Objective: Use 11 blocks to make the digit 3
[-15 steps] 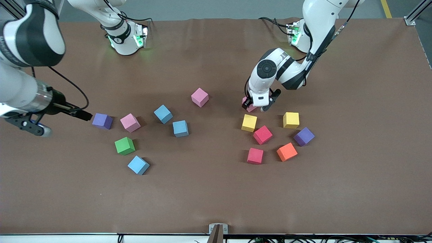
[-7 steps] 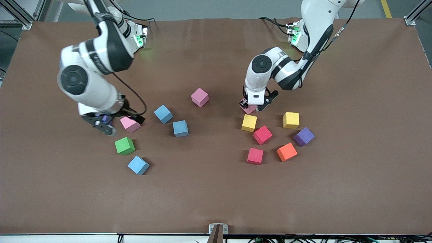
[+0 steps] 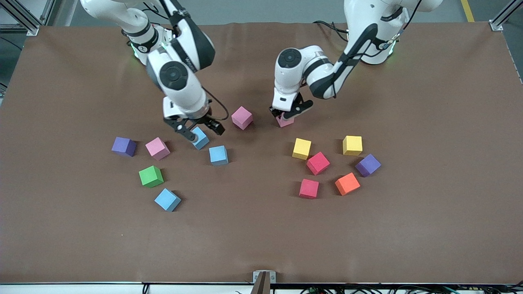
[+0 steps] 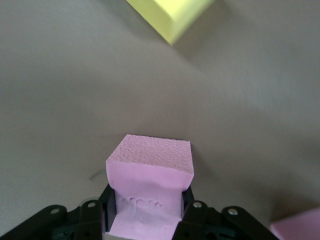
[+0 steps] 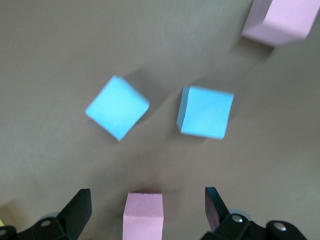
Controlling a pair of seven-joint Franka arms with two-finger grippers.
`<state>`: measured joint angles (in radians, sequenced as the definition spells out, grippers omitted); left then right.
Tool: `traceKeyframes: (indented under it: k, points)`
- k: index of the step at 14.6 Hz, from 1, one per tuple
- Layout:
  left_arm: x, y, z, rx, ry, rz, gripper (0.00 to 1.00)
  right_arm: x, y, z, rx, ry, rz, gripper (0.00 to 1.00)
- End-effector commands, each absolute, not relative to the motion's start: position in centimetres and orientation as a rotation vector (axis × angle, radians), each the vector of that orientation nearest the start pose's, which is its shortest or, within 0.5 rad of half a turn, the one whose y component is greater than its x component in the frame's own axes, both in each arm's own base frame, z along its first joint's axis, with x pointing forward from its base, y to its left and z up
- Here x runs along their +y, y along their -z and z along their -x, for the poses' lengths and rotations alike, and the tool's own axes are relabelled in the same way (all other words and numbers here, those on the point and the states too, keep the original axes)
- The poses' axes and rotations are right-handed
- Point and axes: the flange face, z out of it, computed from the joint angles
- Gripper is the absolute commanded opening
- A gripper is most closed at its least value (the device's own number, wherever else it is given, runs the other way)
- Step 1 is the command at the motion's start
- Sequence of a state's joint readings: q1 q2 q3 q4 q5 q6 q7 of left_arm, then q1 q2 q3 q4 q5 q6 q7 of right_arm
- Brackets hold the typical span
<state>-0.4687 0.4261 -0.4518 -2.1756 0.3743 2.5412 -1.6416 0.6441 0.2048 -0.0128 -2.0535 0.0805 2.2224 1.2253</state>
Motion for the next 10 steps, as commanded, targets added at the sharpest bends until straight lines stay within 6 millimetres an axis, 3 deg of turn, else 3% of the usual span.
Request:
traceKeyframes:
  k: [1,5,7,10]
  points:
    - [-47.6,-20.2,-33.7,-0.533,0.074,3.112,0.27,34.1,-31.6,-44.0,1.029,-0.084,2.925,1.00]
    - [-50.8,-20.6,-33.7,-0.309,0.096,3.179,0.27,33.6,-30.2,-43.2,1.046,-0.089,2.922,1.00]
    - [-52.1,-20.5,-33.9,-0.297,0.092,3.195,0.27,33.3,-30.2,-43.4,1.078,-0.114,2.896,1.00]
    - [-53.1,-20.0,-34.6,-0.297,0.076,3.176,0.27,30.2,-30.1,-45.7,1.102,-0.109,2.881,1.00]
